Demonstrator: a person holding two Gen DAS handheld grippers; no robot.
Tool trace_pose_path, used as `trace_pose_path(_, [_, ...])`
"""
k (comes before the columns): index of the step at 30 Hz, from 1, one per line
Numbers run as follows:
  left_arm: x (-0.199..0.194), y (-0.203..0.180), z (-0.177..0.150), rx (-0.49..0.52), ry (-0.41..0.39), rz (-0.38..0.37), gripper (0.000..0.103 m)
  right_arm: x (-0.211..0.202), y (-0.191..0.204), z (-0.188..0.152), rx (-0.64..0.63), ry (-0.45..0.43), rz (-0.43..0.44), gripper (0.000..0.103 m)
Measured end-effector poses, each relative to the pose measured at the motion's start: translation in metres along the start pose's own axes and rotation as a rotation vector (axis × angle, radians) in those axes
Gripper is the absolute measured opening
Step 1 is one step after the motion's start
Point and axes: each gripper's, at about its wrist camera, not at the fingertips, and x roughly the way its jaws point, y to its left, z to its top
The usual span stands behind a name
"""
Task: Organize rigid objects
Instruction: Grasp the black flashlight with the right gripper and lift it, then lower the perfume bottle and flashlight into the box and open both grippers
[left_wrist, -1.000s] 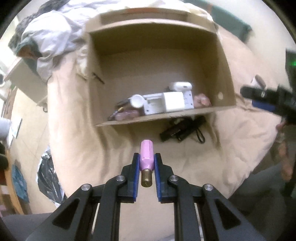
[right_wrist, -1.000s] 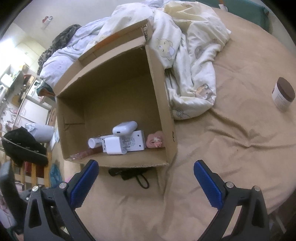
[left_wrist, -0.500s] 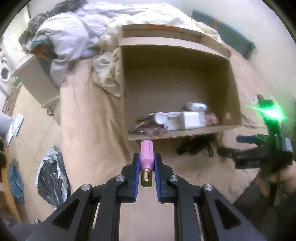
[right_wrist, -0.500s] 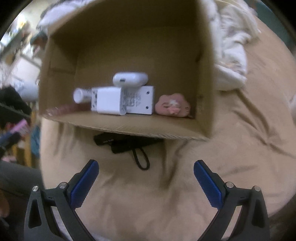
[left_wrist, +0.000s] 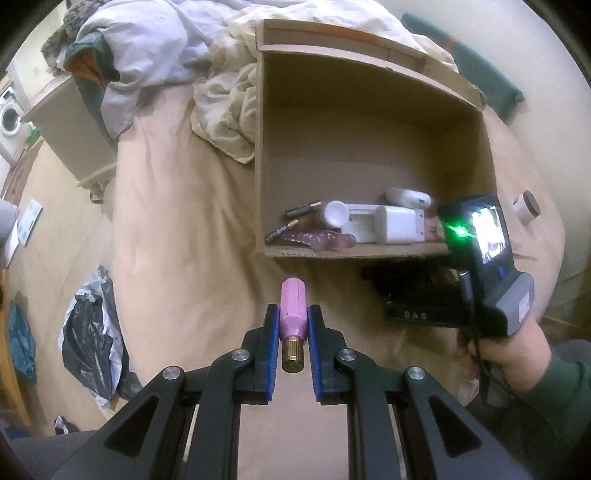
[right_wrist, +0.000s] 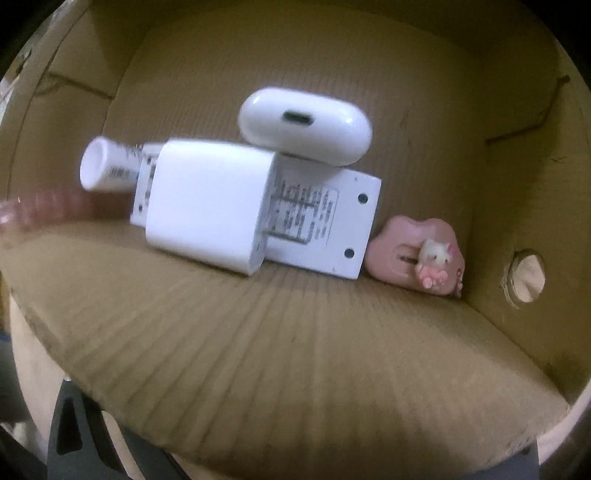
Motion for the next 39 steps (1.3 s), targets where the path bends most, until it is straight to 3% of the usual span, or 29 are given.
trace_pose_path(1, [0.000, 0.000, 0.001, -0.003, -0.002, -0.001, 0.014, -0.001, 0.000, 0.000, -0.007, -0.002, 0.007, 0.103])
trace_pose_path(3, [-0.001, 0.001, 0.002, -0.013, -0.005, -0.011, 0.014, -0.006, 0.000, -0.001, -0.029, -0.017, 0.009, 0.093])
trace_pose_path(11, [-0.004, 0.001, 0.003, -0.025, -0.010, -0.029, 0.014, -0.022, -0.013, -0.015, -0.042, 0.000, 0.060, 0.093])
trace_pose_path(17, [-0.005, 0.002, 0.004, -0.031, -0.016, -0.019, 0.014, -0.058, -0.025, -0.039, -0.044, 0.060, 0.100, 0.093])
trace_pose_path(21, [-0.009, 0.002, 0.003, -0.031, -0.029, -0.015, 0.014, -0.089, -0.029, -0.063, -0.063, 0.047, 0.130, 0.093])
trace_pose_path(27, [-0.013, 0.000, 0.002, -0.027, -0.040, -0.014, 0.014, -0.161, -0.019, -0.091, -0.121, -0.153, 0.181, 0.093])
trace_pose_path(33, [-0.013, -0.001, 0.002, -0.017, -0.042, -0.007, 0.014, -0.213, -0.010, -0.069, -0.116, -0.356, 0.234, 0.093])
trace_pose_path(39, [-0.014, -0.002, 0.003, -0.022, -0.049, -0.010, 0.014, -0.253, -0.012, -0.047, -0.108, -0.459, 0.268, 0.093])
